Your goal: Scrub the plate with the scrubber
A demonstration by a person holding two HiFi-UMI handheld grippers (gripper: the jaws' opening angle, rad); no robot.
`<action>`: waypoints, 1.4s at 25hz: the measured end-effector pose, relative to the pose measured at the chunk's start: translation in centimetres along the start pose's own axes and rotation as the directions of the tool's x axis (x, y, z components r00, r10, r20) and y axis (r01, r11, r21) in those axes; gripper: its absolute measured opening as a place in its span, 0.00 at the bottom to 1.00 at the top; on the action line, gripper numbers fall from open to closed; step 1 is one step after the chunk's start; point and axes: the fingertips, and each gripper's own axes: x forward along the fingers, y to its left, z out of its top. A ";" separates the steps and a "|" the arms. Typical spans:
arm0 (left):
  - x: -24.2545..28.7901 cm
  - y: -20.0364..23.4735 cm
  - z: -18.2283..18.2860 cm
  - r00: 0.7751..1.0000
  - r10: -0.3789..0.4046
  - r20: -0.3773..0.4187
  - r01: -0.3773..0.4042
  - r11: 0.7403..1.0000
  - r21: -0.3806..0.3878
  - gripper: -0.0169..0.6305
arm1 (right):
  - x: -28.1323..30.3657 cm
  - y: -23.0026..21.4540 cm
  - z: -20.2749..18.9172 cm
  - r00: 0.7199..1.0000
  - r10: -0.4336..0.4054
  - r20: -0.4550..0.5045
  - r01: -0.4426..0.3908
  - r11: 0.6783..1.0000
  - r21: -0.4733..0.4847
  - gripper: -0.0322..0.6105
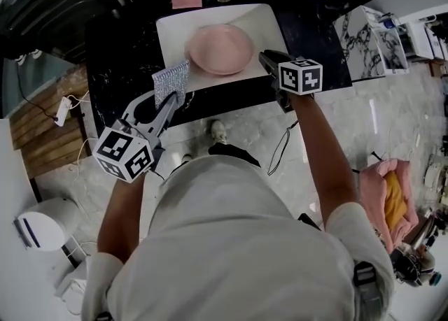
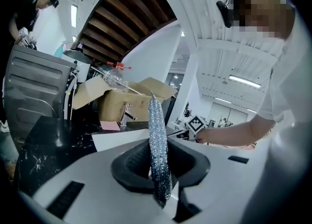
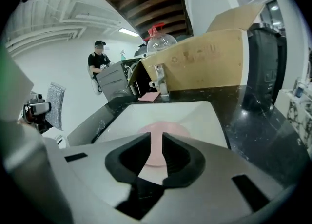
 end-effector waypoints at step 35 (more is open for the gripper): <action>10.5 2.8 1.2 0.982 0.183 -0.045 -0.185 0.981 -0.057 0.13 | 17.0 -11.5 -8.6 0.909 0.175 -0.378 0.055 0.849 0.525 0.17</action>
